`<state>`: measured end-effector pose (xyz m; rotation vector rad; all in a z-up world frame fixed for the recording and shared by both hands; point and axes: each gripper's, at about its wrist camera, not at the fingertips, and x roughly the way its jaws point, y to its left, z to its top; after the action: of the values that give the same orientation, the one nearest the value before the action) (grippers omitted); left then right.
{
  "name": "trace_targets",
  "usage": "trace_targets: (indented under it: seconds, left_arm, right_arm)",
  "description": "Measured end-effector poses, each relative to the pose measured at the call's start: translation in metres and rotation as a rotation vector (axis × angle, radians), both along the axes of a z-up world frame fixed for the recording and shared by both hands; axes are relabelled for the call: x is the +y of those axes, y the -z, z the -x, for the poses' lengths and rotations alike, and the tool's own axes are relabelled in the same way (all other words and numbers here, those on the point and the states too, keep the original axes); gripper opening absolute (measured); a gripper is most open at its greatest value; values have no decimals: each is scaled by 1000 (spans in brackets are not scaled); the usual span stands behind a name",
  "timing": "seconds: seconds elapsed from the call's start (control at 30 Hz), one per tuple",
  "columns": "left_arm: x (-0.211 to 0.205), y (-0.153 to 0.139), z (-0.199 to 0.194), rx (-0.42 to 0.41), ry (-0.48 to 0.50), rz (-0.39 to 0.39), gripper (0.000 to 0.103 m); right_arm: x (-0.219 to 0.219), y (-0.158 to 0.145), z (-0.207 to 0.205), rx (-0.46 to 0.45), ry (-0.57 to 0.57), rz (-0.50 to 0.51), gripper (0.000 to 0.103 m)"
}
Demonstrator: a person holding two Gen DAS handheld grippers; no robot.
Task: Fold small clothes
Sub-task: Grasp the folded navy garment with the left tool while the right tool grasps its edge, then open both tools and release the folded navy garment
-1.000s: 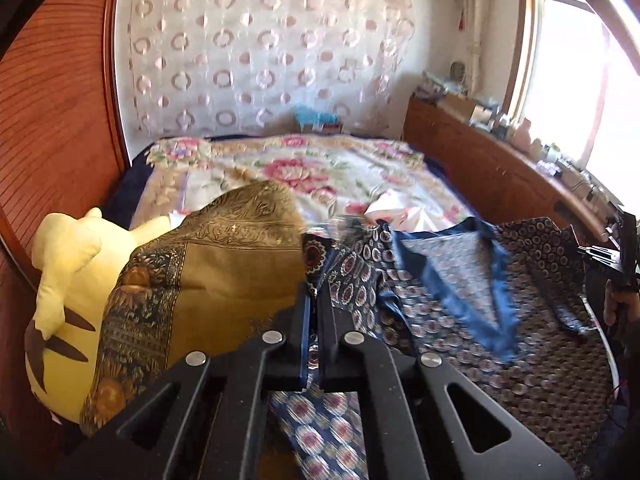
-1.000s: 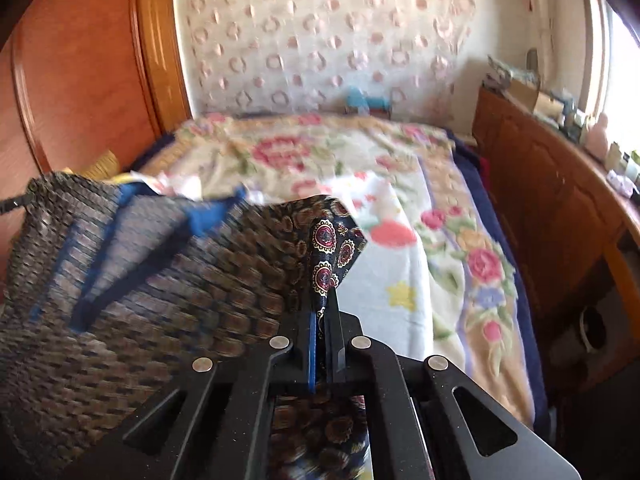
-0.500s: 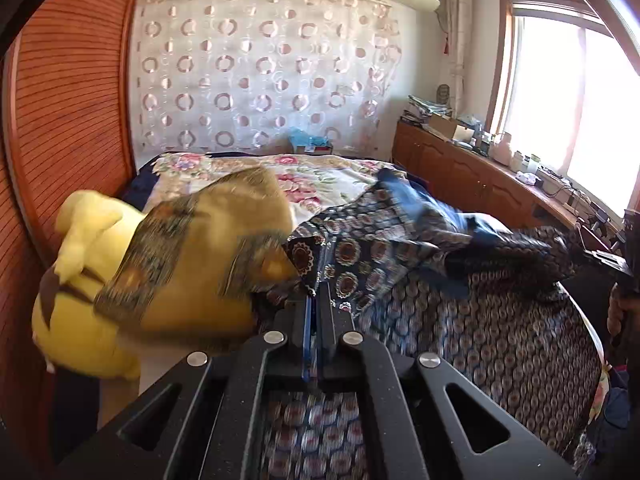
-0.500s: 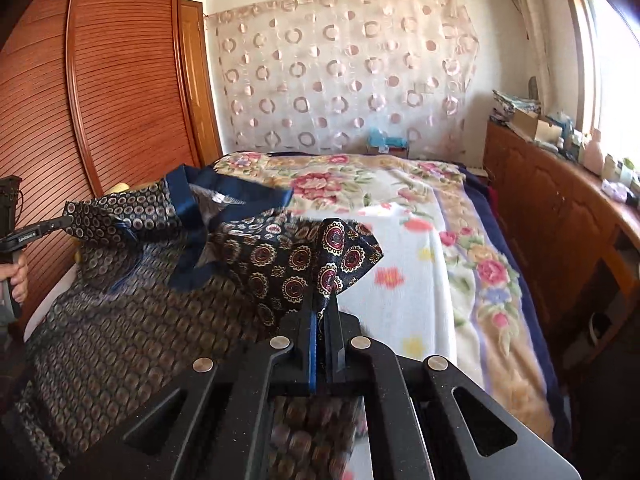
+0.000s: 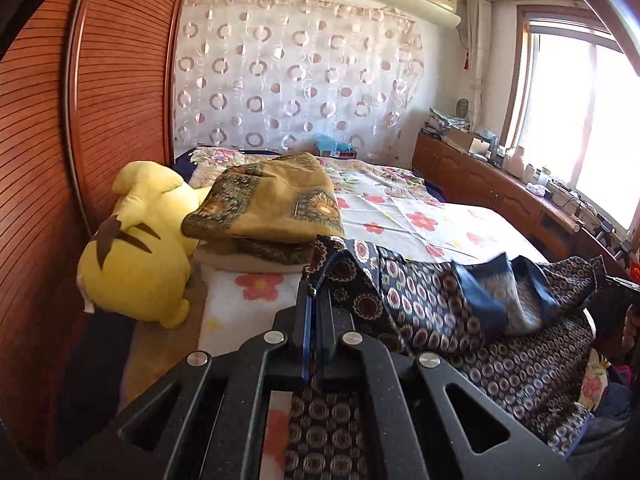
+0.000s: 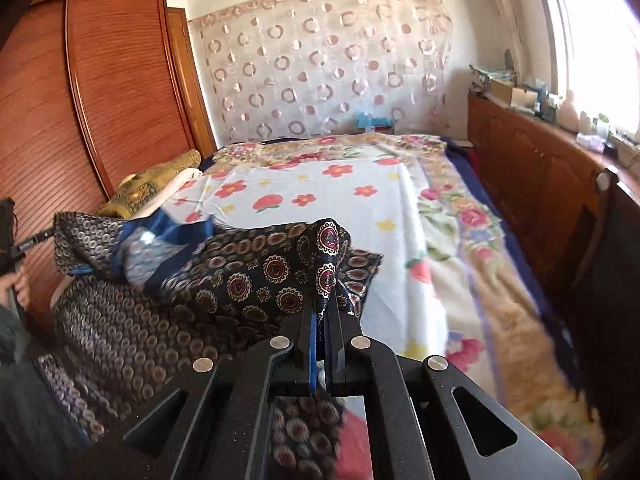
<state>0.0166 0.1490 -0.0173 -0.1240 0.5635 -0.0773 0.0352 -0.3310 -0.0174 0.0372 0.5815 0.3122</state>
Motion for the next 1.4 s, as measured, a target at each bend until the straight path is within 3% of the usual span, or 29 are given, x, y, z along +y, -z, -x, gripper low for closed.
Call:
trace_targets:
  seconds: [0.17, 0.3, 0.4, 0.57, 0.63, 0.73, 0.83, 1.03, 1.4]
  left_arm:
    - [8, 12, 28, 36, -21, 8, 2]
    - [17, 23, 28, 89, -31, 25, 3]
    - [21, 19, 26, 85, -40, 4, 20]
    - [19, 1, 23, 33, -24, -9, 43]
    - [14, -4, 16, 32, -6, -17, 62]
    - [7, -4, -2, 43, 27, -47, 71]
    - [3, -3, -28, 67, 56, -53, 71]
    - [-4, 7, -83, 151, 74, -103, 71]
    - [-21, 45, -123, 335, 132, -170, 71]
  right_arm:
    - [6, -11, 30, 6, -29, 47, 2]
    - [22, -1, 18, 65, -55, 75, 3]
    - [24, -3, 4, 97, -43, 96, 8]
    - [30, -27, 0, 54, -24, 120, 13]
    - [30, -31, 2, 44, -23, 114, 13]
    - [30, -39, 3, 25, -14, 134, 21]
    - [31, -45, -3, 2, 5, 142, 36]
    - [34, -35, -38, -1, 22, 153, 47]
    - [35, 3, -98, 174, 13, 135, 49]
